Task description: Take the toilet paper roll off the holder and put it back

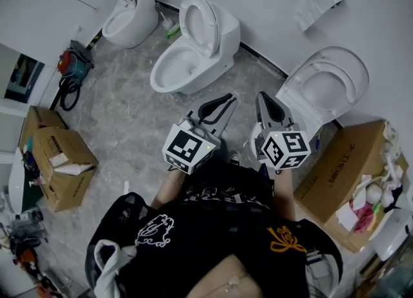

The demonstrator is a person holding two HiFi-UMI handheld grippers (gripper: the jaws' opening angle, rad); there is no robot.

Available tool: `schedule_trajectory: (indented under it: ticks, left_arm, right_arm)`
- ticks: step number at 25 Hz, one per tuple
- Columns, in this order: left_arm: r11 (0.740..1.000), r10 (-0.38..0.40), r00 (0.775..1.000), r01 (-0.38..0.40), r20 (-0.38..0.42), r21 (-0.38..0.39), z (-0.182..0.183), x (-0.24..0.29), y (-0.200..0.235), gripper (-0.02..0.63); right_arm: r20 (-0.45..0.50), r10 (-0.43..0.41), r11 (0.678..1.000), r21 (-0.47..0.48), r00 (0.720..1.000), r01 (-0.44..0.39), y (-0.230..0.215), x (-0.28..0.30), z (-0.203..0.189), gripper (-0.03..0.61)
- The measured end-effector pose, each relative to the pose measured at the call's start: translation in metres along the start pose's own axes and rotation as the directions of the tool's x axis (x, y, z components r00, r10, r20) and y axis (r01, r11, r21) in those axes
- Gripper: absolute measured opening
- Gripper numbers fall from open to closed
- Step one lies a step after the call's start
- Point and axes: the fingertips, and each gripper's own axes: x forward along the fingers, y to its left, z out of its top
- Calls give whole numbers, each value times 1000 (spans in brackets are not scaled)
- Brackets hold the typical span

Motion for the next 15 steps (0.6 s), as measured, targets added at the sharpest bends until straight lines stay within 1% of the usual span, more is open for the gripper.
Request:
schedule_trajectory:
  ticks: [5, 10, 15]
  left_arm:
    - [1000, -8, 1000, 8, -13, -8, -2, 20, 22, 38]
    - [998, -66, 998, 66, -15, -10, -4, 56, 49, 38]
    - [991, -134, 991, 134, -7, 22, 2, 99, 91, 38]
  right_arm:
    - [-5, -29, 999, 17, 1000, 29, -19, 17, 2, 15]
    - [2, -87, 996, 25, 996, 87, -49, 47, 10, 15]
    - [17, -134, 990, 37, 991, 134, -76, 99, 27, 15]
